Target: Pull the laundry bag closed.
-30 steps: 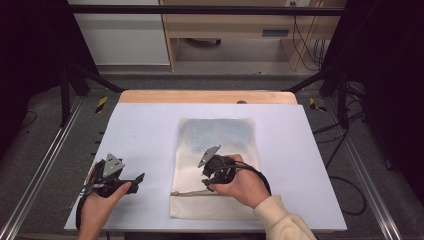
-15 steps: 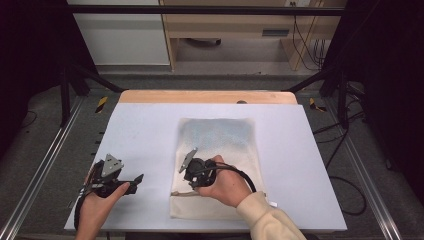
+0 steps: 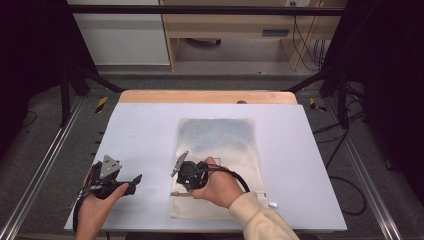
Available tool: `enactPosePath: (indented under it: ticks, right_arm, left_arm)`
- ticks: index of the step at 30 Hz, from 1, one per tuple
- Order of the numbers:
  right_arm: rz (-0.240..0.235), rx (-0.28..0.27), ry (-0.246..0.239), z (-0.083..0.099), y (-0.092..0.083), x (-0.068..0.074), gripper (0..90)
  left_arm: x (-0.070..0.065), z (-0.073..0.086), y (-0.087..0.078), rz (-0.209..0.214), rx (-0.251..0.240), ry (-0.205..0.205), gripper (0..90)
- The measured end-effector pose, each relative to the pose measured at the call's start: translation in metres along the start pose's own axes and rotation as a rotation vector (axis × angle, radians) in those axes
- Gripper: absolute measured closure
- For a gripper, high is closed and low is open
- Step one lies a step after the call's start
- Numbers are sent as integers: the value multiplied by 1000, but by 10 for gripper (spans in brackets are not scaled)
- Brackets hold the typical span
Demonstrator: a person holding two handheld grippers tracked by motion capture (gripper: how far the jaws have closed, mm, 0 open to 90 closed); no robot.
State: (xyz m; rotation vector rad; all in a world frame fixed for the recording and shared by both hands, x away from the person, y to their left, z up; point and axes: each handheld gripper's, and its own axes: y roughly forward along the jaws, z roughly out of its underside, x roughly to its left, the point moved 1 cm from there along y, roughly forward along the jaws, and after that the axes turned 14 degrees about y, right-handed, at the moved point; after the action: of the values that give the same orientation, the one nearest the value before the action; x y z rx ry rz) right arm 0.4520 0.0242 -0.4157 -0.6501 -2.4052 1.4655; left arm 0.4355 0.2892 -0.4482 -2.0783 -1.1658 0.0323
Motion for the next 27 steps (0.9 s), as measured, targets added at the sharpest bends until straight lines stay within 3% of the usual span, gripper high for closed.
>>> enactPosePath:
  ticks: [3,16,27]
  right_arm:
    - [5,-2,0,-1,1,3,802]
    - [-52,-10,-19,-8,13,17,800]
    - [-92,-6,9,-13,26,19,762]
  left_arm:
    - [0,0,2,4,2,-1,81]
    - [-3,1,4,12,25,11,82]
    - [-2,0,6,13,33,9,83]
